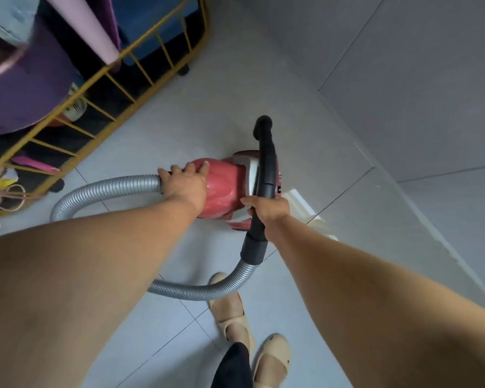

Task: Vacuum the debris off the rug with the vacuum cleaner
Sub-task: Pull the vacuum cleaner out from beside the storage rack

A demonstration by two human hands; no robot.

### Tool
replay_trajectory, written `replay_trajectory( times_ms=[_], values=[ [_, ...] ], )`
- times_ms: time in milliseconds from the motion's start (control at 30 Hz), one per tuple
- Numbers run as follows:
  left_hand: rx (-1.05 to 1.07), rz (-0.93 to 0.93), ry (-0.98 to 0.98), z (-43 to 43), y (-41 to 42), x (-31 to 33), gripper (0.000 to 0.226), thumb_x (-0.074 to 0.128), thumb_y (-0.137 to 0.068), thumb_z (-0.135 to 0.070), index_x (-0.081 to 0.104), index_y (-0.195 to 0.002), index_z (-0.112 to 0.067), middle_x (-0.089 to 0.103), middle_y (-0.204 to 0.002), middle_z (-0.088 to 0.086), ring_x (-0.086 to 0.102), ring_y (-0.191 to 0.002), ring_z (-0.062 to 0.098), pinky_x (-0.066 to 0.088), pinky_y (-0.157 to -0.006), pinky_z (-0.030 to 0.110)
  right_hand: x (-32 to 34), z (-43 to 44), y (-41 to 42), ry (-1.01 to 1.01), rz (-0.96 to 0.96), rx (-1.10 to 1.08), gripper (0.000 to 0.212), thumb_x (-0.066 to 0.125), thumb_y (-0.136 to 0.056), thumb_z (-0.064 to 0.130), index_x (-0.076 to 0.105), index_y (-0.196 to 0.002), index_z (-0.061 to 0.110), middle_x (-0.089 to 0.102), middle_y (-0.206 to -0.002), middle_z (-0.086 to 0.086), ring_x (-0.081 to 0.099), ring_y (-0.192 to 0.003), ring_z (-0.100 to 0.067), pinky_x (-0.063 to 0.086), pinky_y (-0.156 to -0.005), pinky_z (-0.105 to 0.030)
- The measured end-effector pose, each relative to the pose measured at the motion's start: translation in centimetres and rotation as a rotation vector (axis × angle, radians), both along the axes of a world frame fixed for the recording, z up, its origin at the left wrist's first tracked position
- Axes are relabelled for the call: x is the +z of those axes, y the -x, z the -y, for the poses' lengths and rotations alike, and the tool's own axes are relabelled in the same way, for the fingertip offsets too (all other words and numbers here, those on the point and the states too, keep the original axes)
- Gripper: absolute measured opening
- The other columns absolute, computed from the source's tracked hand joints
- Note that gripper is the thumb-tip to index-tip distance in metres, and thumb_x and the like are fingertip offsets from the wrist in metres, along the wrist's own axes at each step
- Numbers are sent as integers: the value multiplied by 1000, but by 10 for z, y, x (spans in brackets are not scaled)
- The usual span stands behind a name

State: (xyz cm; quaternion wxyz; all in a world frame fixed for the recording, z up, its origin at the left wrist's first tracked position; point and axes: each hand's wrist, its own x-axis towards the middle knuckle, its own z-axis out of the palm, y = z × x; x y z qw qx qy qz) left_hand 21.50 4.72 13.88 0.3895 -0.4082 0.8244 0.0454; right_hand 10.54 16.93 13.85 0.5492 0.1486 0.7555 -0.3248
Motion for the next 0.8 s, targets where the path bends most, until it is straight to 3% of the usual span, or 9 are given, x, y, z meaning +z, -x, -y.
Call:
replay_trajectory(
  times_ms=[100, 200, 333, 533, 633, 733, 800],
  values=[
    [3, -2, -12, -6, 1, 3, 74, 46, -94, -12, 8, -155, -28, 38, -146, 9, 39, -129, 35, 29, -109, 53, 4, -12, -4, 27, 23, -41, 25, 80, -76, 14, 54, -78, 14, 64, -73, -3, 60, -62, -15, 48, -55, -25],
    [-1, -10, -19, -29, 7, 3, 72, 45, -94, -10, 10, -155, -30, 40, -144, 8, 40, -128, 34, 31, -107, 50, 6, -37, -2, 36, 32, -81, 26, 79, -77, 14, 55, -86, 14, 62, -75, -2, 59, -61, -14, 43, -41, -21],
    [-38, 5, -32, -68, 15, 4, 79, 49, -91, -6, 8, -155, -29, 41, -143, 9, 42, -126, 34, 34, -104, 48, 8, -80, 0, 41, 3, -133, 30, 77, -79, 13, 48, -79, 15, 61, -81, -7, 56, -52, -14, 36, -28, -14],
    [-213, -15, 9, -129, 44, -1, 72, 45, -94, -11, 11, -155, -29, 42, -141, 8, 43, -124, 34, 35, -101, 45, 1, -150, 9, -3, -55, -226, 31, 82, -75, 24, 55, -90, 16, 68, -88, -6, 58, -43, -10, 40, -37, -19],
    [-321, -2, -18, -152, 60, 2, 74, 50, -94, -14, 11, -155, -30, 42, -141, 8, 43, -125, 33, 34, -99, 44, 0, -182, 10, -12, -61, -318, 34, 82, -74, 23, 58, -97, 15, 69, -94, -8, 62, -59, -17, 42, -40, -22],
    [-421, -15, -20, -181, 78, 1, 78, 56, -91, -17, 12, -154, -30, 43, -141, 8, 42, -126, 34, 35, -98, 44, -5, -218, 15, 3, -78, -430, 33, 83, -72, 23, 57, -90, 17, 69, -95, -9, 67, -78, -23, 47, -53, -28],
    [-475, -32, -26, -203, 92, -2, 74, 52, -93, -16, 14, -154, -30, 43, -142, 9, 42, -126, 35, 35, -99, 45, -8, -241, 19, 18, -101, -510, 31, 83, -72, 24, 57, -87, 19, 70, -94, -8, 68, -80, -24, 47, -54, -28]
  ],
)
